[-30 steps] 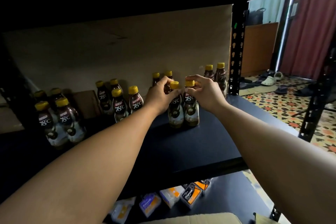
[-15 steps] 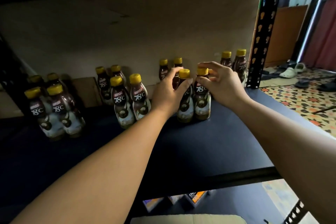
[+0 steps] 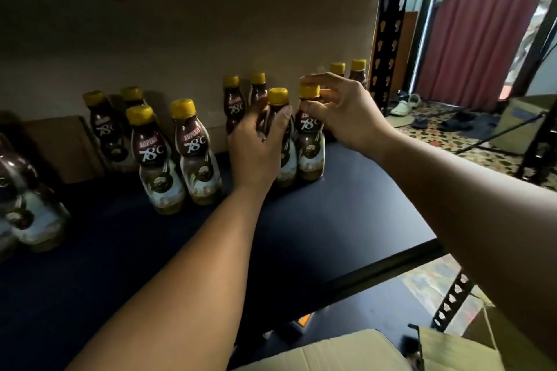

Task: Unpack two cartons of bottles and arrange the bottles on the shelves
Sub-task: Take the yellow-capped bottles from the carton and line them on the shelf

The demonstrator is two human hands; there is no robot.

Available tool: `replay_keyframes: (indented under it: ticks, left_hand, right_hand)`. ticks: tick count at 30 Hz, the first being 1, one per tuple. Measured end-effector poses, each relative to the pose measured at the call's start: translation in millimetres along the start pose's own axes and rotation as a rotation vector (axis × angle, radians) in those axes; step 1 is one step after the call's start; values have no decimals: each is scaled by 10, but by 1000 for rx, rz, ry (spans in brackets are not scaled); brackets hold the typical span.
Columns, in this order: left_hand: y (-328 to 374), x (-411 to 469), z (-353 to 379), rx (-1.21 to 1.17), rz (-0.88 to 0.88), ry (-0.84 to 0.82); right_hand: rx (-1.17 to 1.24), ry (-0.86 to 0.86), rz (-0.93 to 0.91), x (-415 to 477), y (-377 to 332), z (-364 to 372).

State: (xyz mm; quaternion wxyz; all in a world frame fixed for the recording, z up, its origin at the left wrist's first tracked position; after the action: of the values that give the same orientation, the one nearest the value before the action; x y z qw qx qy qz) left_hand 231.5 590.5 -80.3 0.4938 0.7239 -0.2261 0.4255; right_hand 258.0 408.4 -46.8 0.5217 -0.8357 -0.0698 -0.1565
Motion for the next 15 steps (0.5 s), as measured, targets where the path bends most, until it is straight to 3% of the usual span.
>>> replay_keyframes:
  ticks: [5,10,15]
  left_hand:
    - [-66,37,48,-25,-75,-62]
    - [192,145,41,123,47,-195]
    - [209,176,-8,232,46,-200]
  right_hand:
    - [4,7,-9,4,27,-10]
    - [64,-10,-67,-3,31,14]
    - [94,-37,-116,-21,33,-6]
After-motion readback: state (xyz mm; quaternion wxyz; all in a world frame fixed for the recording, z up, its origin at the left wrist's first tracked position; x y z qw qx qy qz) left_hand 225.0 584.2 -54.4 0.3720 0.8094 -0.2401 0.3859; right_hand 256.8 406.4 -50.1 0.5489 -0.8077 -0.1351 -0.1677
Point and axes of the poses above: each hand's wrist, its own x-axis towards the middle knuckle, its own z-axis out of the palm, y = z × x, the point moved 9 cm from there along x, towards the middle knuckle, and after that the axes turned 14 degrees about z, right-handed, at the moved point
